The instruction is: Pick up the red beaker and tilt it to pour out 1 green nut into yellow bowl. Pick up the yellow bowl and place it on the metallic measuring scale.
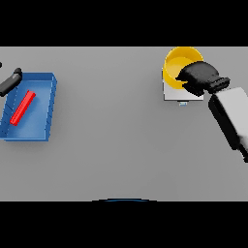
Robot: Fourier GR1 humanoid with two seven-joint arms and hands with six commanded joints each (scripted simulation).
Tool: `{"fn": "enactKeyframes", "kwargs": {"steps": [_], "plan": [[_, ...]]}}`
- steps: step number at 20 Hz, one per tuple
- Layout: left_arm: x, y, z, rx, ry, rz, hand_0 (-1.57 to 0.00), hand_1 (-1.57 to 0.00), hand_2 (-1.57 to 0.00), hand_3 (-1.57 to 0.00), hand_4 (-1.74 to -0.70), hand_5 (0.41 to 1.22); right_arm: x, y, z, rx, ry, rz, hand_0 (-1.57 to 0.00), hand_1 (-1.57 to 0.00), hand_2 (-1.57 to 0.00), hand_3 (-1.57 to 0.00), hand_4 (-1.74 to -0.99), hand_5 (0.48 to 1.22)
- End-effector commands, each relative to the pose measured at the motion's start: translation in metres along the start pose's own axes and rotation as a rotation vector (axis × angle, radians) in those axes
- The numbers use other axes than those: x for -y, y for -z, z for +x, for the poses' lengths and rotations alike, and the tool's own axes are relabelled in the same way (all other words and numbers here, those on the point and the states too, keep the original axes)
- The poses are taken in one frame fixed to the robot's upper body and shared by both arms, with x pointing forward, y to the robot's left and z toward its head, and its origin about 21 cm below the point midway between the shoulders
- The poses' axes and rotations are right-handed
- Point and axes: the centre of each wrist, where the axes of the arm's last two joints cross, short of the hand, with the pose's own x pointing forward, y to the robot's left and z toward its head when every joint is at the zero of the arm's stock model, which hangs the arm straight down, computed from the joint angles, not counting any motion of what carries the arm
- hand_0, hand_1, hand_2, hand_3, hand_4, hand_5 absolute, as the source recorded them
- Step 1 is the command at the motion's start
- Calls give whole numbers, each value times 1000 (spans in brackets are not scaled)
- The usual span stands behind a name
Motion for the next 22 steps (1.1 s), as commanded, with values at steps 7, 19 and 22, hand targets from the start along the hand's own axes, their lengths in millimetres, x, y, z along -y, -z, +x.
{"fn": "enactKeyframes", "kwargs": {"steps": [7,19,22], "plan": [[2,0,-5,-5,-2,-17,1,1,1,1,-726,710,-12,11,-14,-32,79,35,-1562,-1571,-1405,-1374,-1741,1221],[2,4,-5,-6,-5,-16,1,1,1,1,-729,723,-21,14,-20,-69,160,112,-461,-703,-799,-669,-1563,971],[6,5,-3,-5,1,-20,1,1,1,1,-724,708,-19,12,-23,-58,130,125,-236,-380,-519,-525,-1501,877]]}}
